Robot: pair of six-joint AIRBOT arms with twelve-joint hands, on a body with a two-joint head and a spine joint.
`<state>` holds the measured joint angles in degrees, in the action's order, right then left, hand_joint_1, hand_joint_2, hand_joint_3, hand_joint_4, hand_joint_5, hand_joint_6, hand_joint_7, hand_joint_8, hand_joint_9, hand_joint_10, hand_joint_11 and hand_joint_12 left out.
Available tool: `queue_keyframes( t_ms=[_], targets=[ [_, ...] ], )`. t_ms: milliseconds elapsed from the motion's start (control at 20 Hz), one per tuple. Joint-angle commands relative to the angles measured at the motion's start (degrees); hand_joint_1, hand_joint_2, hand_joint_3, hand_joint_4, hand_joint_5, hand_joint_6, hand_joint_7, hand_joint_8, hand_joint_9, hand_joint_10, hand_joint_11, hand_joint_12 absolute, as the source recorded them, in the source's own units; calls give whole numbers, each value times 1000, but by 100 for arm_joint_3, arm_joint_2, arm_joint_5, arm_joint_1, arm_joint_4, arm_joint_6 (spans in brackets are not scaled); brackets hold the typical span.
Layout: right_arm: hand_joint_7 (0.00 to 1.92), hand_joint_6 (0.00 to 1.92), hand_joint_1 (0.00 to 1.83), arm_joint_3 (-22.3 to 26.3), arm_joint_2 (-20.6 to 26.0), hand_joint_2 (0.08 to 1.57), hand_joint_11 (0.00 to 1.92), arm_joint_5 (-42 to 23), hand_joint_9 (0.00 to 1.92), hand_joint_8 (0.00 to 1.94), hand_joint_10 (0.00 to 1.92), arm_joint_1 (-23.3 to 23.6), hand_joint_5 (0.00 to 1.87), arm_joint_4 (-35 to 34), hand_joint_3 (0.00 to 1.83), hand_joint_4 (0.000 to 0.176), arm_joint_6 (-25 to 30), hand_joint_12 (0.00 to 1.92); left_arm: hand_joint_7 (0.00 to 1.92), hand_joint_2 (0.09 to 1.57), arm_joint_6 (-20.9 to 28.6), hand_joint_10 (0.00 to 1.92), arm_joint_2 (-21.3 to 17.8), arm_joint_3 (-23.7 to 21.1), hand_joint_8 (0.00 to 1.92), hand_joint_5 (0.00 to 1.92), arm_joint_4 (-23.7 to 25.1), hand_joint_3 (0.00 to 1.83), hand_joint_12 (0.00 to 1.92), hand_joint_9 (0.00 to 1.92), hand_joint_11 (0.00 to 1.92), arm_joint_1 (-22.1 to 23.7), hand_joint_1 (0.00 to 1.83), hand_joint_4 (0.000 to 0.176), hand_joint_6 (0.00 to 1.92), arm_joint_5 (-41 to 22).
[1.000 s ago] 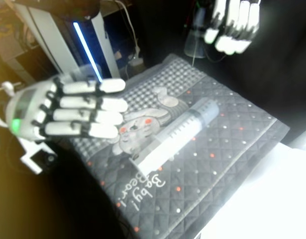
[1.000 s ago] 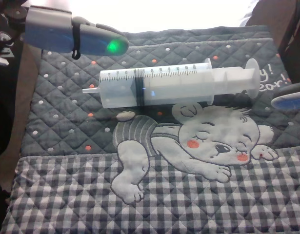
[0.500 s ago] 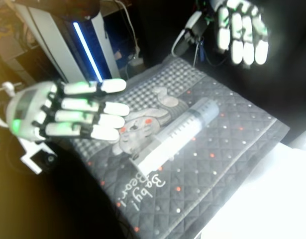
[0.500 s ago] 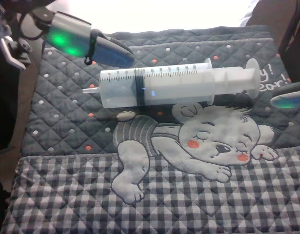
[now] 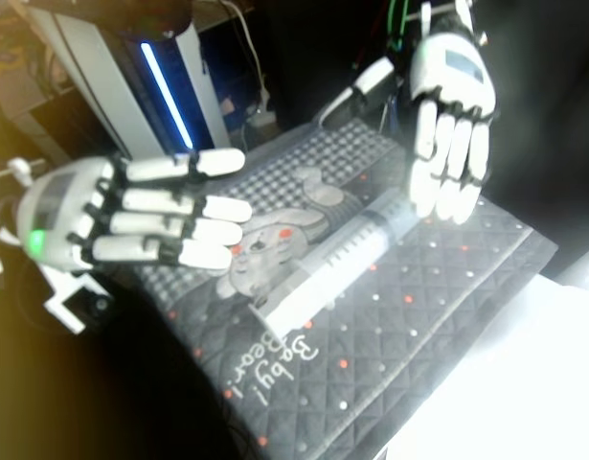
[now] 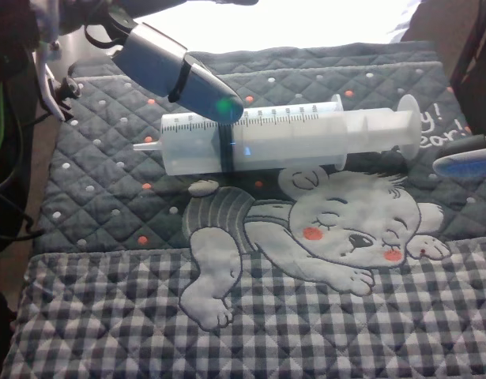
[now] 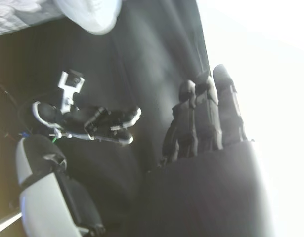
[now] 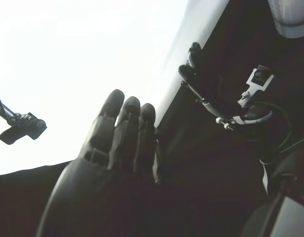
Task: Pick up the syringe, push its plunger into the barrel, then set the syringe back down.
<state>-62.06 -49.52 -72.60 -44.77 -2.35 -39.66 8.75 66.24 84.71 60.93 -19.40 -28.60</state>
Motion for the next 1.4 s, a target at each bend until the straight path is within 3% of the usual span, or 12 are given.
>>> queue_keyframes(
  t_ms=[0,150,200,350,400,500,550,650,750,950,1050,1350],
  targets=[
    [269,1,754,-15,31,643,10,-684,239,3,3,56,20,-132,0,59,27,532,221,671,148,9,62,33,7,0,-35,0,250,231,110,114,527,0,0,-244],
    [271,2,750,-18,32,641,8,-684,235,3,2,57,25,-135,0,51,27,542,210,687,862,2,288,179,0,0,842,3,239,222,100,166,585,0,0,-157],
    [271,5,761,-18,32,642,1,-684,233,3,1,57,32,-137,0,65,27,540,184,687,1102,0,374,255,0,0,1105,3,244,194,114,177,550,0,0,-144],
    [267,6,782,-18,32,661,0,-684,239,1,3,57,39,-143,4,66,27,534,81,685,1602,1,549,364,0,0,1819,1,125,80,16,180,481,0,0,-80],
    [257,4,769,-18,32,669,0,-684,237,0,2,58,35,-145,7,62,27,534,15,675,1848,0,603,386,0,0,2154,0,80,17,2,168,460,23,0,-78],
    [262,2,748,-18,32,674,0,-684,232,2,0,58,35,-151,5,64,27,552,0,687,2071,1,655,390,0,0,2530,3,94,3,48,145,492,48,0,-45],
    [256,5,765,-18,32,673,0,-684,239,0,3,59,43,-152,4,65,27,554,0,703,2183,0,690,404,0,0,2696,9,92,0,38,129,513,49,0,-34],
    [249,1,775,-18,32,676,0,-684,230,2,0,59,41,-152,2,68,27,528,0,747,2375,0,768,457,0,0,2944,13,60,0,1,98,533,16,0,-31],
    [254,2,772,-18,32,681,0,-684,238,4,3,59,44,-155,3,60,27,522,14,750,2546,11,845,501,5,0,3220,8,65,30,17,84,530,0,0,-12],
    [274,2,778,-19,32,679,0,-685,251,7,6,62,51,-155,1,55,27,533,135,722,2784,6,923,565,3,12,3599,1,178,169,126,42,555,0,1,73],
    [303,8,742,-19,32,641,1,-685,281,10,11,63,74,-155,0,60,27,563,159,750,2927,1,1033,692,2,19,3751,0,375,181,52,-13,571,0,0,100],
    [302,0,733,-17,32,626,8,-686,269,3,2,97,64,-152,0,56,27,542,190,741,3212,2,1347,1056,7,15,4111,0,437,197,90,-82,556,0,0,241]
  ],
)
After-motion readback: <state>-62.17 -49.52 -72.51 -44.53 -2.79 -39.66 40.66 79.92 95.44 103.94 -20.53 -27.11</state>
